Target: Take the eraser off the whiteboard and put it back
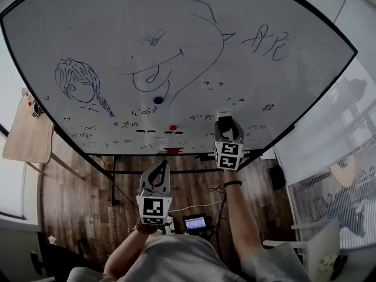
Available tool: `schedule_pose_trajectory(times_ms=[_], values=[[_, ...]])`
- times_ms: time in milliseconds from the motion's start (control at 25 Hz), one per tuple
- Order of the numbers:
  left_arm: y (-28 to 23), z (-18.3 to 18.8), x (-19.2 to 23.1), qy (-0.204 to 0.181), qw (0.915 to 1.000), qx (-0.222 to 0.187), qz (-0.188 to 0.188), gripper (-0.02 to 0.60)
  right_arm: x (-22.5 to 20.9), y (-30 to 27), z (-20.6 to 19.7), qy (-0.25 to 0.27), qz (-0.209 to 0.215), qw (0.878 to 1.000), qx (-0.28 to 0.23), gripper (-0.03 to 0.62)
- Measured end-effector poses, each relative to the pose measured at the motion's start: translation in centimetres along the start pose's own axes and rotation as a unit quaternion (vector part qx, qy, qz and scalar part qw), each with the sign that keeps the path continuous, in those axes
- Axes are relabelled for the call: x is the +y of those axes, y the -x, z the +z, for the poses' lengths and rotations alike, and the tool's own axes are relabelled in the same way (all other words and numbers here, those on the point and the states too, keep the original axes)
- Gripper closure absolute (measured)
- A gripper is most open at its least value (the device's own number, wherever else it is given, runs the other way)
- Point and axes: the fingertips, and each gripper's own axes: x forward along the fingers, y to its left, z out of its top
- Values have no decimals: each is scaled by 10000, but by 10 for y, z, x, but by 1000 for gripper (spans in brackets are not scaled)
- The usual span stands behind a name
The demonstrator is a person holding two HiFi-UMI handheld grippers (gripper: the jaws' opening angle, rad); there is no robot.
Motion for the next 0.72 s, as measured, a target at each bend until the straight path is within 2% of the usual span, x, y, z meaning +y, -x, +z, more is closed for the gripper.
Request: schedule_pose_trajectory(times_ms=[720], values=[[0, -4, -8, 2, 9999, 31, -95, 574, -5, 20, -3, -38, -31, 10000, -49, 356]])
